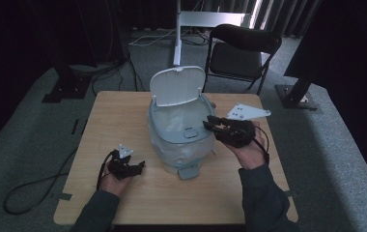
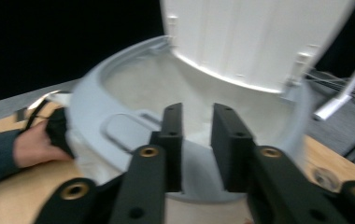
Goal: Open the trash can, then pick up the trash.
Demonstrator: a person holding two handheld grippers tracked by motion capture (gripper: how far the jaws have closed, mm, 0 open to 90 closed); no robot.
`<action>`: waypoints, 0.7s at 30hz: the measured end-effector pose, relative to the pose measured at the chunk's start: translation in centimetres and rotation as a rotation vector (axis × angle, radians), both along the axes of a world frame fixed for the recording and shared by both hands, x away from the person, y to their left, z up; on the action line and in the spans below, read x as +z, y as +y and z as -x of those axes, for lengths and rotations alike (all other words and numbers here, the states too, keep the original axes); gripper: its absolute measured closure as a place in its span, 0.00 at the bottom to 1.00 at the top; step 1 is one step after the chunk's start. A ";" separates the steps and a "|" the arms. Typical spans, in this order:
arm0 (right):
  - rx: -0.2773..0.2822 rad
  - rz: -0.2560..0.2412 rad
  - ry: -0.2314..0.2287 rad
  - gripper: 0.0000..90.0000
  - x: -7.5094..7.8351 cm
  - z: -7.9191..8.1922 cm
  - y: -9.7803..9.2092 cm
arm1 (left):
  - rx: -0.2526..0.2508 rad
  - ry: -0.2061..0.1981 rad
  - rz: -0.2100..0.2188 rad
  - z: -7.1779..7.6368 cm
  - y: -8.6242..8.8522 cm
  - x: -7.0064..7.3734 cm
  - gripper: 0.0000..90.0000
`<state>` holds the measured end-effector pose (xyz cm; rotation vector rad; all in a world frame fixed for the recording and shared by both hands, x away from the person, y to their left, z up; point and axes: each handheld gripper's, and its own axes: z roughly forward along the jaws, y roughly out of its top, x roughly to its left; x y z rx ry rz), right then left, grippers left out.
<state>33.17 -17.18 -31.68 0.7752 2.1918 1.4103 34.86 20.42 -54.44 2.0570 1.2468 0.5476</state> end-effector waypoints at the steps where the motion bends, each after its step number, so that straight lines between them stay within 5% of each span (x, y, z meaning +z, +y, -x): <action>1: 0.000 0.000 0.000 0.78 0.0 0.0 0.0 | 0.000 0.000 0.000 0.0 0.0 0.0 0.26; 15: -0.203 -0.012 -0.008 0.59 -0.5 -0.9 -3.8 | -0.002 0.002 0.000 0.0 0.0 0.0 0.26; 21: -0.311 -0.006 0.025 0.57 -2.3 -1.7 -6.5 | -0.003 0.003 -0.002 -0.1 0.0 0.0 0.26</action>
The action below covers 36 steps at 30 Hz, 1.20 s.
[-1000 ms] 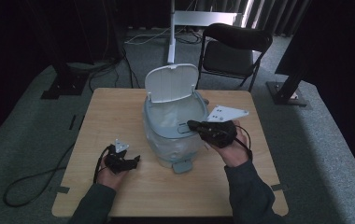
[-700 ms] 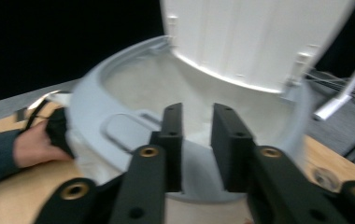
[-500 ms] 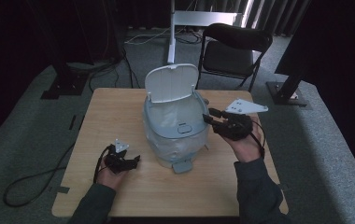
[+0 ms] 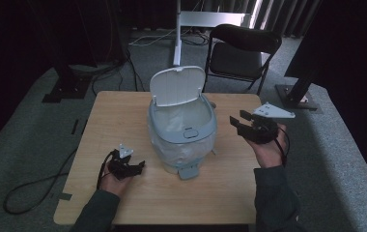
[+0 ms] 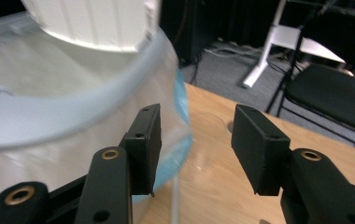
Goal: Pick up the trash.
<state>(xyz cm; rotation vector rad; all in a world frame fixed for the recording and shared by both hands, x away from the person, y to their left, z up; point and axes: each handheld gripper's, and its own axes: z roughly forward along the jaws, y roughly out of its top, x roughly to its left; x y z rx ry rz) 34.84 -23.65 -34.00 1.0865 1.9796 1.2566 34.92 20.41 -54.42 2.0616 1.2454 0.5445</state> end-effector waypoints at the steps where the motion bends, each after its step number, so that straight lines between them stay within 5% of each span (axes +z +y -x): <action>1: -0.011 0.006 0.006 0.57 -0.4 -0.1 -0.2 | 0.000 0.000 0.000 0.0 0.0 0.0 0.26; 10: -0.074 0.052 0.056 0.56 -3.5 -1.3 -1.4 | 0.000 -0.002 0.002 0.0 0.0 0.0 0.26; 24: -0.073 0.103 0.144 0.54 -8.3 -3.8 -1.0 | -0.001 -0.003 0.003 0.0 0.0 0.0 0.26; 36: -0.064 0.118 0.190 0.54 -10.6 -4.2 -1.0 | -0.001 -0.001 0.002 0.0 0.0 0.0 0.26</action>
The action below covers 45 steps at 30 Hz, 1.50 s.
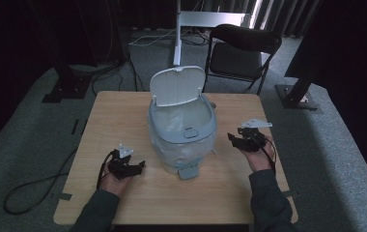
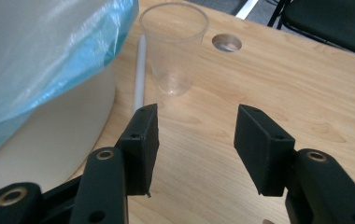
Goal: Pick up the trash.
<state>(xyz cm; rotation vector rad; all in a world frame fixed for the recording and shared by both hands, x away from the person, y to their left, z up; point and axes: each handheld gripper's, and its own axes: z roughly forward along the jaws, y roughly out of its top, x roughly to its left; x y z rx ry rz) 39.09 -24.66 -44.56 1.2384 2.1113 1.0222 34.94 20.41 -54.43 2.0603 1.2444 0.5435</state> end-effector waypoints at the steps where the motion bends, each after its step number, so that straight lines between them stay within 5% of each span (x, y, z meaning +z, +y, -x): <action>1: 0.000 0.001 0.005 0.54 -0.2 -0.1 0.0 | 0.000 -0.001 0.000 0.0 0.0 0.0 0.26; 31: 0.066 0.067 0.153 0.55 -5.8 -3.7 3.9 | 0.001 -0.003 0.001 0.2 0.0 0.0 0.26; 37: 0.092 0.037 0.178 0.56 -6.7 -4.3 4.9 | 0.000 -0.003 0.001 0.2 0.0 0.0 0.26; 45: 0.117 0.093 0.213 0.69 -8.2 -4.9 6.2 | 0.002 -0.001 0.001 0.2 0.1 0.0 0.26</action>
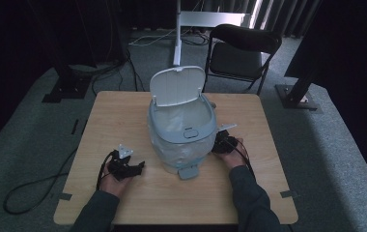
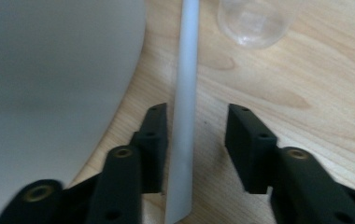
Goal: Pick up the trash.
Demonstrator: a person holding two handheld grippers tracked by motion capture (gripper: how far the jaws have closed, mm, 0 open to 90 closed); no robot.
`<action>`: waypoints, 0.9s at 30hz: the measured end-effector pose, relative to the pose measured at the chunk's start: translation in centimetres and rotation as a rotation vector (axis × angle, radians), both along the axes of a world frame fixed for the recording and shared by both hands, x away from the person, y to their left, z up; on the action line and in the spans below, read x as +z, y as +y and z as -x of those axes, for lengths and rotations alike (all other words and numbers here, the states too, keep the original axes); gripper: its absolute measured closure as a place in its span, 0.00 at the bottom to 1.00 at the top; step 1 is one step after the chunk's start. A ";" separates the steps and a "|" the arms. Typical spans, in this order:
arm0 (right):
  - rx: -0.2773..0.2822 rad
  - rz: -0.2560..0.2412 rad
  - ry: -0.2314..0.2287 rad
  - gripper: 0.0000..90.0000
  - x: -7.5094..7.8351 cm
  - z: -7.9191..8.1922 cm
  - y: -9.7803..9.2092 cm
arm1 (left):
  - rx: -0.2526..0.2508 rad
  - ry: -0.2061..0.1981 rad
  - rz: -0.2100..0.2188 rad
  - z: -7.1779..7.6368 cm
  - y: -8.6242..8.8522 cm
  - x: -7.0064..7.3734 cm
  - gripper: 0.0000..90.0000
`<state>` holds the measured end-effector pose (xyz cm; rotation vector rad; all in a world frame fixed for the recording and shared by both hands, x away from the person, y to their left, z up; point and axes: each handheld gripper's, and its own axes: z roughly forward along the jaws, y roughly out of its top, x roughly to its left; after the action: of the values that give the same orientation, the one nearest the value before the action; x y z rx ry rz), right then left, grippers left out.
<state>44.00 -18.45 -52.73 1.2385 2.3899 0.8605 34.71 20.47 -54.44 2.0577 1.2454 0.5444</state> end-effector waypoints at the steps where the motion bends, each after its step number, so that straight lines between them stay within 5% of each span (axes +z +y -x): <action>1: 0.006 0.011 0.001 0.71 -0.1 0.0 0.1 | -0.001 0.000 -0.001 0.0 0.0 0.0 0.26; 9: 0.007 0.026 0.028 0.86 0.0 0.2 -0.1 | 0.000 0.000 -0.001 0.0 0.0 0.0 0.26; 27: 0.003 0.027 0.057 0.87 0.2 0.2 -0.8 | 0.000 -0.001 -0.001 0.0 0.0 0.0 0.26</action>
<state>43.83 -19.22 -52.50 1.2654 2.4398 0.8018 34.72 20.46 -54.44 2.0583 1.2450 0.5461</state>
